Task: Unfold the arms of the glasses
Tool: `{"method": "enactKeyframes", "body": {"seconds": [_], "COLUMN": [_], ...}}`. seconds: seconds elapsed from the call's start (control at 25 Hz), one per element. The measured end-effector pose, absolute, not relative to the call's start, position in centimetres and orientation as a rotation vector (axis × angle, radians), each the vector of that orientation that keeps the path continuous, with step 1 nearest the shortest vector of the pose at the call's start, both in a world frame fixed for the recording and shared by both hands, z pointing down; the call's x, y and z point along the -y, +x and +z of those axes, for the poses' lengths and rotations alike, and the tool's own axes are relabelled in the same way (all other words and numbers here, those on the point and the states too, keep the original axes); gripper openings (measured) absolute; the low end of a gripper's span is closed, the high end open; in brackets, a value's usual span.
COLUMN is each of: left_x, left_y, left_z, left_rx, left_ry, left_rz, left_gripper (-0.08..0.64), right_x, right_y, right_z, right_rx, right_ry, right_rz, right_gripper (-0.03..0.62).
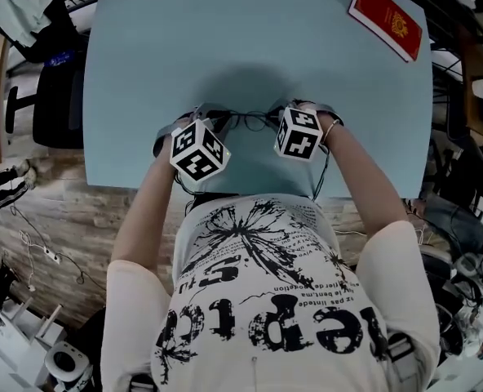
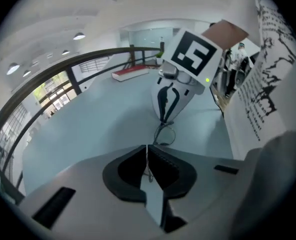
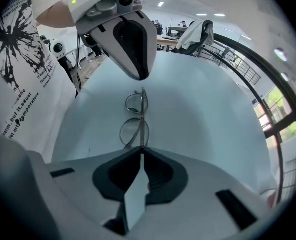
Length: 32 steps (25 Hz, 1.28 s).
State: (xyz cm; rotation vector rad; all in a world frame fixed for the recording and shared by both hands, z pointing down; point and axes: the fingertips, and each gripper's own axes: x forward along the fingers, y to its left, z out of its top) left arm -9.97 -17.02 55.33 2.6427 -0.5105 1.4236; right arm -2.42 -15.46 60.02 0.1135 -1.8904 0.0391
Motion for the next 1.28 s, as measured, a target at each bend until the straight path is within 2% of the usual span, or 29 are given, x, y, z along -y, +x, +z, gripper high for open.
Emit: {"method": "enactKeyframes", "body": {"seconds": [0.16, 0.24, 0.36, 0.56, 0.72, 1.28], "left_x": [16.5, 15.8, 15.0, 14.5, 14.2, 13.7], "left_y": [-7.5, -6.5, -5.0, -3.0, -2.5, -1.9], "left_z": [56.3, 57.1, 58.2, 58.8, 59.4, 58.2], "left_rx": [0.218, 0.075, -0.084, -0.178, -0.222, -0.238], "left_ry": [2.679, 2.664, 2.653, 2.691, 2.726, 2.86], "left_rz": [1.631, 1.709, 1.76, 1.765, 1.833, 1.718], "left_gripper": [0.027, 0.086, 0.092, 0.085, 0.045, 0.04], "right_x": [15.2, 15.1, 14.7, 14.1, 13.9, 13.5], "right_y": [-2.1, -1.9, -1.6, -1.6, -1.3, -0.5], "right_z": [59.8, 59.7, 59.8, 59.7, 59.8, 59.6], "right_rx": [1.902, 1.905, 1.906, 1.915, 1.917, 1.939], "right_ry": [0.128, 0.13, 0.132, 0.143, 0.151, 0.179], "right_rz": [0.05, 0.053, 0.054, 0.075, 0.098, 0.2], "right_gripper": [0.034, 0.034, 0.034, 0.034, 0.034, 0.034]}}
